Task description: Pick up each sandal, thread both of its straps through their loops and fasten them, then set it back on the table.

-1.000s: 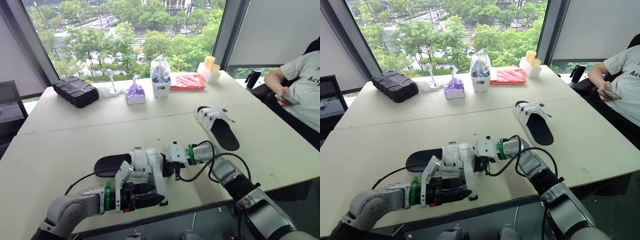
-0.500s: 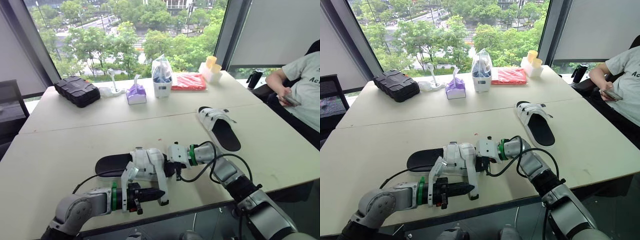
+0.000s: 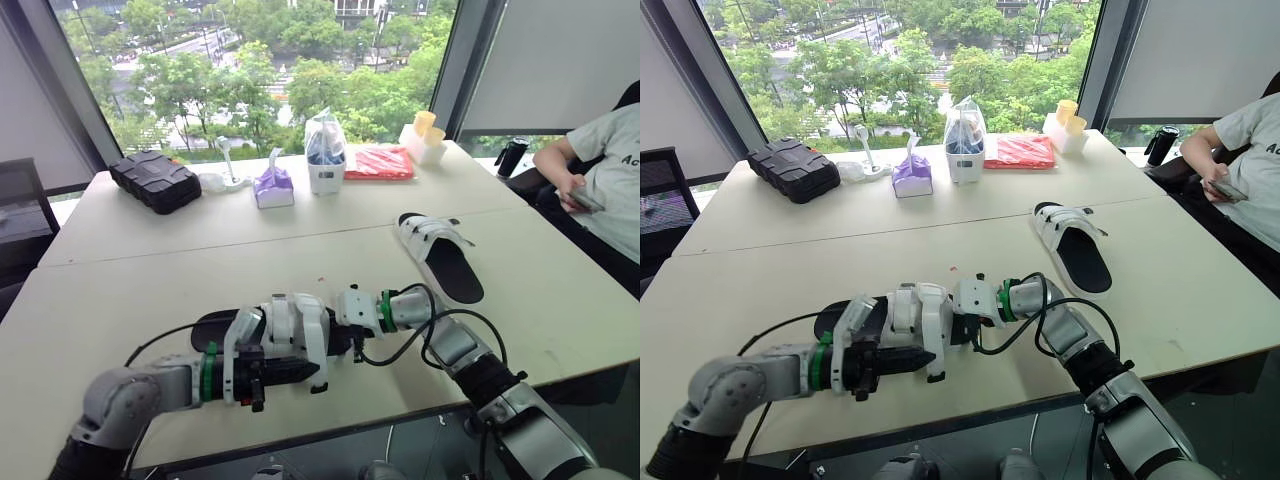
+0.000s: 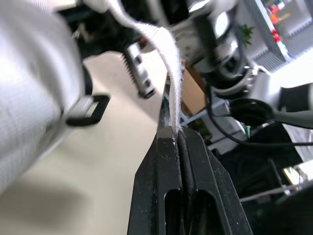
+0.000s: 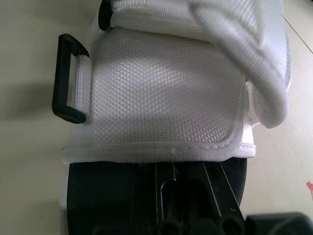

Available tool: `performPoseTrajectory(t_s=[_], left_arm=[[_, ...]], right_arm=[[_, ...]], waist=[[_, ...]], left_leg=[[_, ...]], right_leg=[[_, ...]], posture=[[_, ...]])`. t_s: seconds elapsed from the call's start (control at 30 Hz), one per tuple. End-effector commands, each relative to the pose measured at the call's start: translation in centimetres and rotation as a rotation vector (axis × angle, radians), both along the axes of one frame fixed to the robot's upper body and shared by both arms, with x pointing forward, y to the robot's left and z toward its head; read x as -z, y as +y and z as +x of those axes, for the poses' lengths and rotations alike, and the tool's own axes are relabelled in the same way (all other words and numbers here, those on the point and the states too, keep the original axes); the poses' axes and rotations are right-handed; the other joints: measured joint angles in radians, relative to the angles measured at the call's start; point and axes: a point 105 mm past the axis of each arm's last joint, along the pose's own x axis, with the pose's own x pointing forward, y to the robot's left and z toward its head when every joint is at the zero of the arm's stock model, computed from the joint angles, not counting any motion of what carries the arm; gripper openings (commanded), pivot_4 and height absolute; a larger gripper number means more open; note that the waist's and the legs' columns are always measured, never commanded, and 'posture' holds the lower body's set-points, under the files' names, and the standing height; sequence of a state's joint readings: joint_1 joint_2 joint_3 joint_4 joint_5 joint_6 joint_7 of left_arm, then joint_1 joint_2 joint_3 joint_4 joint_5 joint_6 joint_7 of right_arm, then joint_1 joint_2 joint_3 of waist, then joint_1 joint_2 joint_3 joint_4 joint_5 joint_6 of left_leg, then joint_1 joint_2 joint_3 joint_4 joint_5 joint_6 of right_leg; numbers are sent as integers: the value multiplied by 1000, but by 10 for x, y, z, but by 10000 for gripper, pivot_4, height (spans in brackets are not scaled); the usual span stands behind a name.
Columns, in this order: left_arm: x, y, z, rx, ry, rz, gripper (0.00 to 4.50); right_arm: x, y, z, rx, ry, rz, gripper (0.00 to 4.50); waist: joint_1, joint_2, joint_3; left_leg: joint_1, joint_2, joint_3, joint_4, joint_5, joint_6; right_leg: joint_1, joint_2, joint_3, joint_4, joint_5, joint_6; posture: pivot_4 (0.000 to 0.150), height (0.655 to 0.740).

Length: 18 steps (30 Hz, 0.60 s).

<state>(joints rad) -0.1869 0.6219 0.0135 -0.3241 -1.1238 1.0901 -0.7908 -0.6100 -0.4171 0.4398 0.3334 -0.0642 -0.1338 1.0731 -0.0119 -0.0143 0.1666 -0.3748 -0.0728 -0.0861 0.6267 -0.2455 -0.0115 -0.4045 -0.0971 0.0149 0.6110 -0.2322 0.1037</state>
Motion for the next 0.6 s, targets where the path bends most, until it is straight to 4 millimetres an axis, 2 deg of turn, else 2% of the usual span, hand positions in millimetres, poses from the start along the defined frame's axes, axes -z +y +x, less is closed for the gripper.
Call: performPoseTrajectory(t_s=[0.03, 0.1, 0.3, 0.6], left_arm=[[-21, 3, 5, 47, -26, -42, 574], [-28, 4, 17, 48, -36, -44, 574], [-30, -3, 42, 29, -64, -29, 574], [-24, -2, 55, 43, -7, -28, 574]], right_arm=[[40, -20, -7, 43, 112, -145, 0], [40, -18, -6, 41, 108, -144, 0], [38, -16, -4, 45, 103, -140, 0], [39, -21, -5, 57, 106, -142, 0]], waist=[[1, 0, 0], [2, -1, 0], [-2, -1, 0], [-2, -1, 1]], left_leg=[[0, 0, 0, 0, 0, 0], [0, 0, -1, 0, 0, 0], [0, -1, 1, -1, 0, 0], [0, -1, 0, -1, 0, 0]], right_leg=[[0, 0, 0, 0, 0, 0], [0, 0, 0, 0, 0, 0], [0, 1, -1, 0, 0, 1], [0, 1, -1, 0, 0, 1]], posture=[[1500, 7400], [1500, 7400], [1500, 7400], [1500, 7400]])
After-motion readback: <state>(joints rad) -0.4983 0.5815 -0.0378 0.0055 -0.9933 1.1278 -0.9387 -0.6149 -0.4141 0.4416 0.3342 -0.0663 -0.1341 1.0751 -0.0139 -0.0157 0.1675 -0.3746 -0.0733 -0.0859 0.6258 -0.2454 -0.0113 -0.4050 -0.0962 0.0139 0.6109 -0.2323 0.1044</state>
